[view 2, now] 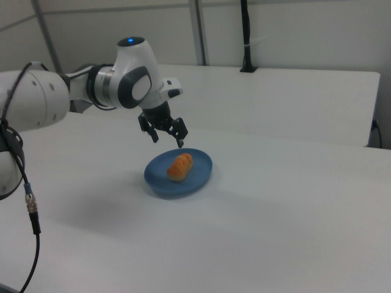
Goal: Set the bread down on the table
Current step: 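Lower the gripper around the orange bread roll on the plate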
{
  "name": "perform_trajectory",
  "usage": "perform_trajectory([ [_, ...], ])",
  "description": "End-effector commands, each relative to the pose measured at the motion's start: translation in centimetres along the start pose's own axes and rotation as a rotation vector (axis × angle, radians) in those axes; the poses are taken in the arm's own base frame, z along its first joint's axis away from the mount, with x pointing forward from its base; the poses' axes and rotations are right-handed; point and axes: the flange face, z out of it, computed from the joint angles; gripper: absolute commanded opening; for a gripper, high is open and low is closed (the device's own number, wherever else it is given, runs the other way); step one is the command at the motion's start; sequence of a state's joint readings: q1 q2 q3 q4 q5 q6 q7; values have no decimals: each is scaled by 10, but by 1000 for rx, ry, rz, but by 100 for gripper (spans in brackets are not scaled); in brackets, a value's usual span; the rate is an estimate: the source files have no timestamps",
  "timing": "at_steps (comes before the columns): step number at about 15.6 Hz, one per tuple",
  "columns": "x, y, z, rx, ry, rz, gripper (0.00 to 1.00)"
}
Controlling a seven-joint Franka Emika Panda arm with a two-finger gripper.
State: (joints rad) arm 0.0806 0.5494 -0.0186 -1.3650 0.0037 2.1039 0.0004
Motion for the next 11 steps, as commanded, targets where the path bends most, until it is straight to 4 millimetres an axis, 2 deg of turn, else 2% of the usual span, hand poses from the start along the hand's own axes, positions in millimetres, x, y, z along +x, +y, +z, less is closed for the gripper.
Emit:
perform_trajectory([
  [1,8,2,35,-34,19,-36,100],
  [7,5,1,72,-62,20,-60,100],
  [11,3,1,88,-69,8,-67,100],
])
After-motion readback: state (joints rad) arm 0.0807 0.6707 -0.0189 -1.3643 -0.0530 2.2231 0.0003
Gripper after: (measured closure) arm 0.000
